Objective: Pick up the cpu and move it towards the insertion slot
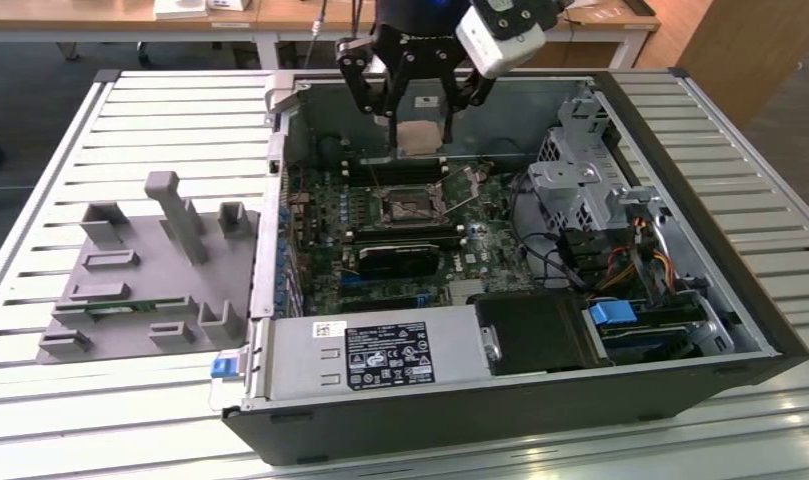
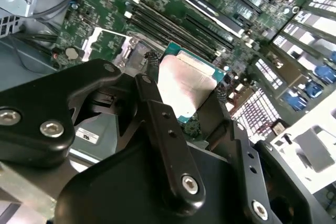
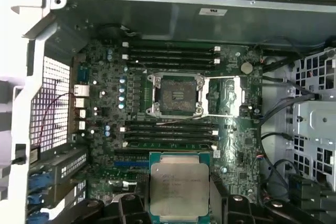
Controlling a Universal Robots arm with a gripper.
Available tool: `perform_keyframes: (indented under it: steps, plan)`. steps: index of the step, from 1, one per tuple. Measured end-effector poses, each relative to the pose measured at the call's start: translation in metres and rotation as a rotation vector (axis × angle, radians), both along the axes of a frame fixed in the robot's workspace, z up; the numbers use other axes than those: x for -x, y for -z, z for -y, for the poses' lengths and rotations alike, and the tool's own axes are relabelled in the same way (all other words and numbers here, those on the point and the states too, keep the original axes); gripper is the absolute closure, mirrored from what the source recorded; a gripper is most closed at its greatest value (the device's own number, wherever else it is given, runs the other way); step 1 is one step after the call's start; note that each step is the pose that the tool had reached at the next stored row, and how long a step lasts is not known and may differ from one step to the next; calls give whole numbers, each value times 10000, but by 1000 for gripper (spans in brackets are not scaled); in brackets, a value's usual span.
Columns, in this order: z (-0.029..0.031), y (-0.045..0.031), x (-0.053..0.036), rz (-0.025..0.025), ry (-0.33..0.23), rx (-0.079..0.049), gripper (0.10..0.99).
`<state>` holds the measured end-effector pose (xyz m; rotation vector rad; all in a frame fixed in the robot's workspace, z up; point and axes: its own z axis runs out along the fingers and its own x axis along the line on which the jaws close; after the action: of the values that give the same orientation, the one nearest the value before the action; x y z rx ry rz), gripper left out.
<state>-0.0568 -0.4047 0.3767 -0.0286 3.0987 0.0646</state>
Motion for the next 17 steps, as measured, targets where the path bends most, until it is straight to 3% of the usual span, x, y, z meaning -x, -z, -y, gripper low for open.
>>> perform_keyframes:
  steps: [7,12,17]
  plan:
    - [-89,36,-136,-114,-1,5,549]
    - [-208,43,-171,-131,-1,6,549]
    - [-364,52,-204,-144,-1,7,549]
